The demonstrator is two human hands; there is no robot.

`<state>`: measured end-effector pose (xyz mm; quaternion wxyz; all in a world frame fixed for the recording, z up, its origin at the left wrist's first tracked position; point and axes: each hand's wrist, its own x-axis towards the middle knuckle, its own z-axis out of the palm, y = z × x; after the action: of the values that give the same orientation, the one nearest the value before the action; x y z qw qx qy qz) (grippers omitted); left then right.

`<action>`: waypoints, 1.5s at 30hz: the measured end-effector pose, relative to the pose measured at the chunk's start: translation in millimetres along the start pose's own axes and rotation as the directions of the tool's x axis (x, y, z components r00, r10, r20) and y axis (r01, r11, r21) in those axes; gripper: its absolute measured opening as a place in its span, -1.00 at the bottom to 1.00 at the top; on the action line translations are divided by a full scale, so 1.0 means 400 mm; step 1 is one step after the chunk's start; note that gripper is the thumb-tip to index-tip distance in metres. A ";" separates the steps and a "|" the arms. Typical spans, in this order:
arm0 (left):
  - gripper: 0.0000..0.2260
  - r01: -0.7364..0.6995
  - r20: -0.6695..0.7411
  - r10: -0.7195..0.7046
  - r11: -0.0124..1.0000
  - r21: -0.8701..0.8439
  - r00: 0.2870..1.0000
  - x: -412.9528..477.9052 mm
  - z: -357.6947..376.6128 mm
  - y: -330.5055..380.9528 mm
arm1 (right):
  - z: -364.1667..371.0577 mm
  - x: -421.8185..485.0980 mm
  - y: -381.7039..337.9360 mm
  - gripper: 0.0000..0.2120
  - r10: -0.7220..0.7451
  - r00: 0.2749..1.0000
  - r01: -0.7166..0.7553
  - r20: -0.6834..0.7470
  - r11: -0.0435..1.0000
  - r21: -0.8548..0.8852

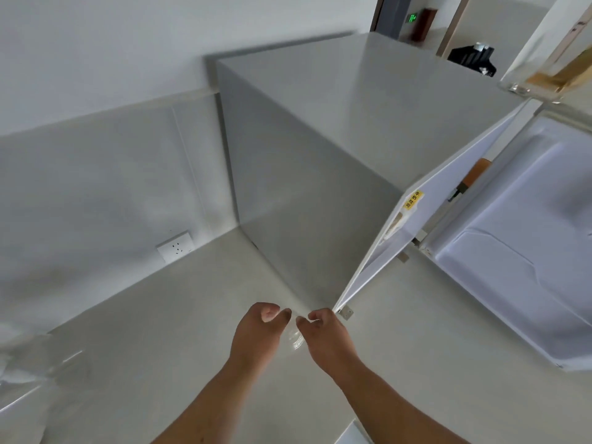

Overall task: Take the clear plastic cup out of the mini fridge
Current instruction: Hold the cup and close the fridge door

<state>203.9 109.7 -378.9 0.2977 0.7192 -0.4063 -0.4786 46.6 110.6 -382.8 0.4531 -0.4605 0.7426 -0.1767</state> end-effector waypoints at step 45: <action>-0.12 -0.611 0.326 0.762 0.112 0.784 0.559 -0.228 0.250 0.973 | -1.211 -0.224 -0.077 -0.08 -0.570 0.659 0.064 -0.491 0.693 -0.718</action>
<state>-24.8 -6.7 -56.3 0.1298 0.5257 -0.8400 0.0345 -327.4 95.4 -60.8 -0.0824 -0.6185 0.7672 -0.1483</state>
